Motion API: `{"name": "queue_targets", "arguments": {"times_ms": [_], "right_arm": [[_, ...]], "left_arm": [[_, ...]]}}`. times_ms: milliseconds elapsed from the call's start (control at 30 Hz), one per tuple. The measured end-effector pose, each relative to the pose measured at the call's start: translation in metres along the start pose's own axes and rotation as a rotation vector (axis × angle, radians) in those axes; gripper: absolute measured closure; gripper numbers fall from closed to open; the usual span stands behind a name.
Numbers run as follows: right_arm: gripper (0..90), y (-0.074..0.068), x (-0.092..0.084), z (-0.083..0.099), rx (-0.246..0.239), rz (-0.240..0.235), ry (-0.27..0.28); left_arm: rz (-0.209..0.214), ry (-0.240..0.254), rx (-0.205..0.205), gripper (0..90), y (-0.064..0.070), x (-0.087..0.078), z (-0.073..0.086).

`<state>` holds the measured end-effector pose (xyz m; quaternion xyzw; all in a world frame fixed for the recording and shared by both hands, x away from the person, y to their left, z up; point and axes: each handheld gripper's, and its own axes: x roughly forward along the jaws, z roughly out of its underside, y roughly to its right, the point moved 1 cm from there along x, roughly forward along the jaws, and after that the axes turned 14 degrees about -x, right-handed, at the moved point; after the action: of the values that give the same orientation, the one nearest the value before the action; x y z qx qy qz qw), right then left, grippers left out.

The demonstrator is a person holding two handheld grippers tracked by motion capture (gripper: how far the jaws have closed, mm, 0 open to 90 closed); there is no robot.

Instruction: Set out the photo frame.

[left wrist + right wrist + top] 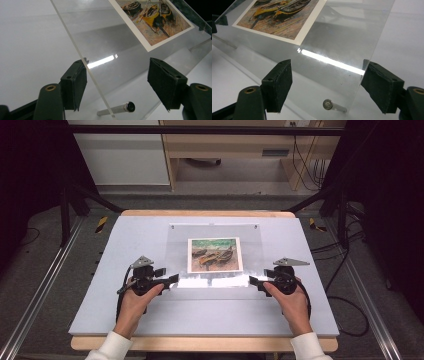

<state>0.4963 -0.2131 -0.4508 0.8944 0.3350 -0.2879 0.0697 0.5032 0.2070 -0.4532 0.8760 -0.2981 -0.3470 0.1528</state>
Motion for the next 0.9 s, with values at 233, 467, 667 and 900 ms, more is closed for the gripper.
{"name": "queue_targets", "arguments": {"times_ms": [233, 467, 667, 900], "right_arm": [[25.6, -0.0004, -0.0001, -0.0002, 0.000, 0.003, -0.002], [25.6, -0.0015, -0.0005, -0.0004, -0.014, 0.008, -0.005], [25.6, -0.0045, -0.0019, 0.0010, -0.032, 0.019, 0.000], [26.1, -0.0080, -0.0046, 0.0030, -0.057, 0.031, -0.001]], "left_arm": [[-0.001, 0.004, -0.004, 31.9, -0.0003, -0.0001, 0.0001], [-0.005, 0.006, 0.004, 32.6, 0.0009, -0.0021, 0.0016], [-0.010, -0.004, 0.021, 33.8, 0.0025, -0.0056, 0.0036], [-0.023, -0.002, 0.044, 34.4, 0.0059, -0.0086, 0.0066]]}}
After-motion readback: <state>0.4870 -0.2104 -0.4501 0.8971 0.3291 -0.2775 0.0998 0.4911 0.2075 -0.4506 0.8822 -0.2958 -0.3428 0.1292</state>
